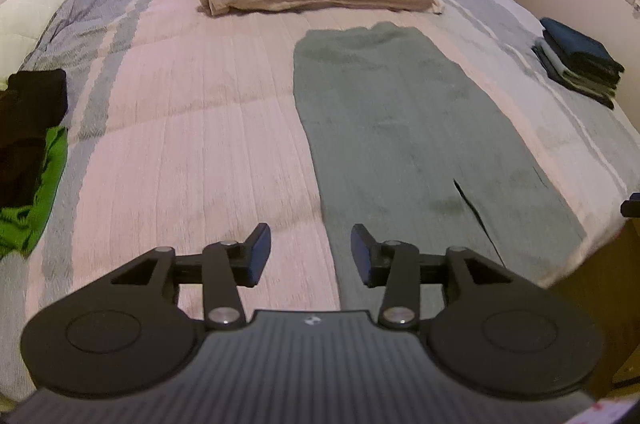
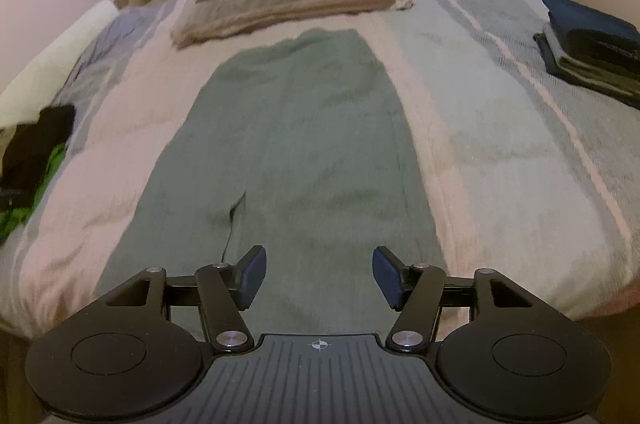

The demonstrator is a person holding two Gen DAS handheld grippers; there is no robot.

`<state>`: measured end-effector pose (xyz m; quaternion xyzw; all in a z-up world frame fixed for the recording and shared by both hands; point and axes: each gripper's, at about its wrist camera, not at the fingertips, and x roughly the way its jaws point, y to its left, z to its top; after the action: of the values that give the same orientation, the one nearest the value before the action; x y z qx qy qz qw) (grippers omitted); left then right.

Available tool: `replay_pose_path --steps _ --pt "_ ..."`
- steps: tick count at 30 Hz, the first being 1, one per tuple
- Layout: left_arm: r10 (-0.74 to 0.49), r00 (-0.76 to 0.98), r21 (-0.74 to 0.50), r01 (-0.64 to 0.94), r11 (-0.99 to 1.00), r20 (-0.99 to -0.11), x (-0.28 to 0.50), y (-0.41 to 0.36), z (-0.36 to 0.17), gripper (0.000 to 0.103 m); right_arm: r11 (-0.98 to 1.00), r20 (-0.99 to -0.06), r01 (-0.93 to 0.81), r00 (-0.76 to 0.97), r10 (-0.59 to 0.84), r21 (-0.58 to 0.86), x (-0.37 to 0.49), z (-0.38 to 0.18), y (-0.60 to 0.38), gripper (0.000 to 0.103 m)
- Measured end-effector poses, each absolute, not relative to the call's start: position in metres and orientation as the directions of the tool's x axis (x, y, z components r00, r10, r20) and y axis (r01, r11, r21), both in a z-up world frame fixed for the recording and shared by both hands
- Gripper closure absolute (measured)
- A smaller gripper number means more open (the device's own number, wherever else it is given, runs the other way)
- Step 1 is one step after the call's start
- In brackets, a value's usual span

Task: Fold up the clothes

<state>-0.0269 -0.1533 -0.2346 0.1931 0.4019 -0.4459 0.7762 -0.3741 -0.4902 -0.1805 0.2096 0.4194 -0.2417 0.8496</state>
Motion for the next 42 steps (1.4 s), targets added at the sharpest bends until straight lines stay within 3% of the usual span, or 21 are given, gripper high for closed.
replay_pose_path --steps 16,34,42 --pt "-0.532 0.256 -0.038 0.877 0.479 -0.807 -0.066 -0.155 -0.232 0.063 0.801 -0.809 0.578 0.539 -0.234 0.154 -0.402 -0.178 -0.482 0.046" --pt "-0.552 0.253 -0.059 0.873 0.485 -0.794 -0.039 -0.179 -0.221 0.060 0.798 -0.799 0.589 0.539 -0.268 0.130 -0.381 -0.163 -0.490 0.046" --pt "-0.515 0.230 -0.058 0.874 0.483 -0.826 0.000 -0.230 -0.224 0.048 0.814 -0.816 0.567 0.525 -0.242 0.123 -0.346 -0.165 -0.535 0.045"
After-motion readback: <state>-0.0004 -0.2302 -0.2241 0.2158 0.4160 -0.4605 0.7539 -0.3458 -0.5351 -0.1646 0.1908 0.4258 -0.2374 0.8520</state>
